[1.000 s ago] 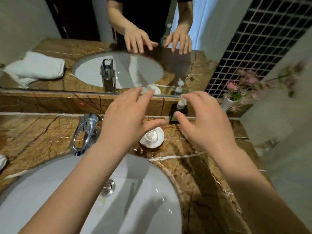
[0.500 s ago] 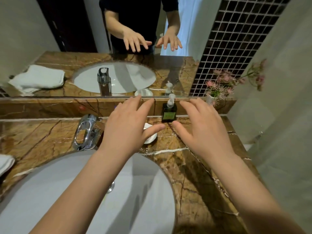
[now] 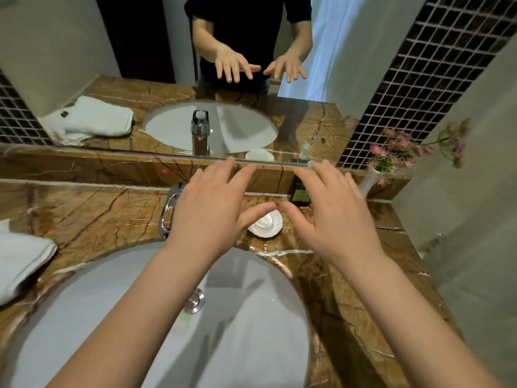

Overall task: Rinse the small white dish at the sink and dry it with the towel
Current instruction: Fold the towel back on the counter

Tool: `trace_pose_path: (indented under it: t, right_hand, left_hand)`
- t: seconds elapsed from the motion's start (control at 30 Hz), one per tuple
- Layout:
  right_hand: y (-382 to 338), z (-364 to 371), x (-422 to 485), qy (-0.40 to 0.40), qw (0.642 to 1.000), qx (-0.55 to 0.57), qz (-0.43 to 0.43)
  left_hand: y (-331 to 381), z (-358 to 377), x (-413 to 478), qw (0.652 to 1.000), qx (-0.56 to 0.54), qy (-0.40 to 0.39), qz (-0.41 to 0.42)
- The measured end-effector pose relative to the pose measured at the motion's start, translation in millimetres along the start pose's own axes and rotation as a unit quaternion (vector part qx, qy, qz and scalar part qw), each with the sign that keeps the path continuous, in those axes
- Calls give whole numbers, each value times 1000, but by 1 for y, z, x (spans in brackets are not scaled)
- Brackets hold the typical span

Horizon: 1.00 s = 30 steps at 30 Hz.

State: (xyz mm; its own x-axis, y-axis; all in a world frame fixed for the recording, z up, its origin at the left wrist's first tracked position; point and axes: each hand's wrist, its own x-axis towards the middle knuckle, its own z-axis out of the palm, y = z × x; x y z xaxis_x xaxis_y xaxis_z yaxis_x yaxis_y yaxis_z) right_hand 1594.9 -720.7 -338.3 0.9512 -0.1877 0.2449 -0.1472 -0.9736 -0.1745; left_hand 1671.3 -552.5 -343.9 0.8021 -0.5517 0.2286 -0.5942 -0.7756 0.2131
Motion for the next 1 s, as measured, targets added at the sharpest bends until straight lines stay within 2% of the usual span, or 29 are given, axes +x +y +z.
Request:
trace_pose_path:
  t: [0.33,0.7,1.0]
  right_hand:
    - [-153,33,43,-10,994,52,-98]
    - [-346,136,54,-77,970,122,-197]
    - [-412,188,54,-119,959,116,-229]
  left_hand:
    - [-147,-49,-53,994,44,13,-96]
    - [-322,-66,-162,965,104,-14,-239]
    - [-388,-51,-197,956,74,-37,-280]
